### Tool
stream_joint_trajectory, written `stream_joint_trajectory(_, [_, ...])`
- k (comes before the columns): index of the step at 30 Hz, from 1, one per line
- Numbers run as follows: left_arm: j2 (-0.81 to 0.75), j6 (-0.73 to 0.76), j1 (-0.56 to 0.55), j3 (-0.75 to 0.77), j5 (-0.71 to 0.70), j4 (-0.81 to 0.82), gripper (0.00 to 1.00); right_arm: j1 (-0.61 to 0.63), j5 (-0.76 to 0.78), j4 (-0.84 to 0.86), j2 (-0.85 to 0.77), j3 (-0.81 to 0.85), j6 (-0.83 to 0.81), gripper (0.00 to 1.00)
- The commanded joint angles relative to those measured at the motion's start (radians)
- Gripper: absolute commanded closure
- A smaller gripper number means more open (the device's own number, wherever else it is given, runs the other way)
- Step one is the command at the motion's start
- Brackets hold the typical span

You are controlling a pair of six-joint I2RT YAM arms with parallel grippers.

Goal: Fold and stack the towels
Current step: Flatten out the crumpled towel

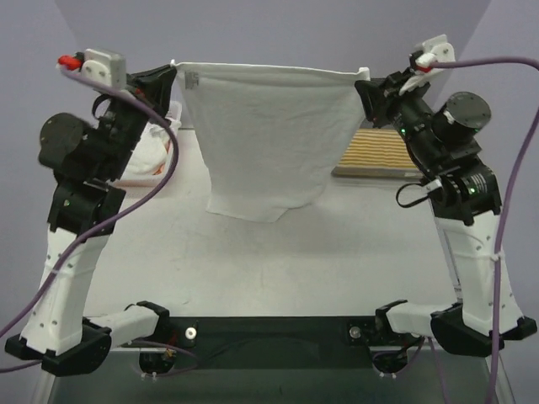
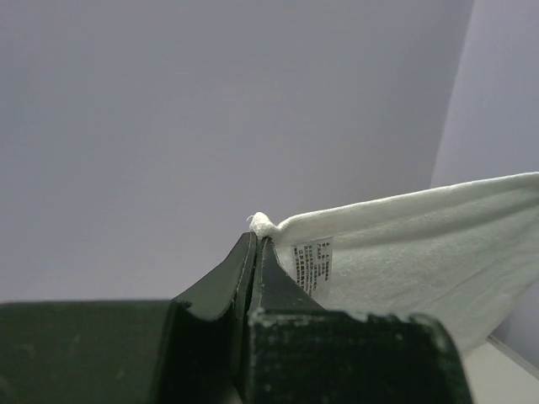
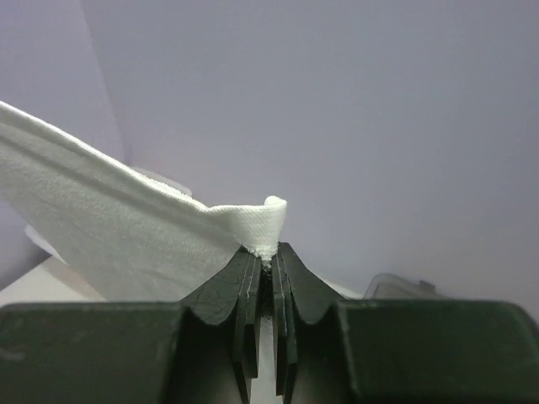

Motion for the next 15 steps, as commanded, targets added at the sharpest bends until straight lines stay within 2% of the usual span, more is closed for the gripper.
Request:
stream_joint_trajectory(1, [-0.11,0.039,0.009,0.075,0.015,-0.004,1.0,-0.012,-0.055,0.008,-0.09,0.026,-0.042,1.0])
stream_joint_trajectory(8, [-0.191,0.003,0.011,0.123,0.104,-0.027,1.0,-0.012,-0.2,0.009,-0.181,0.066,-0.005,1.0])
stream_joint_trajectory(15, [-0.139,-0.017,0.011,0.198,0.105,-0.064,1.0,-0.012,-0.23,0.098,-0.163,0.11,0.035,1.0])
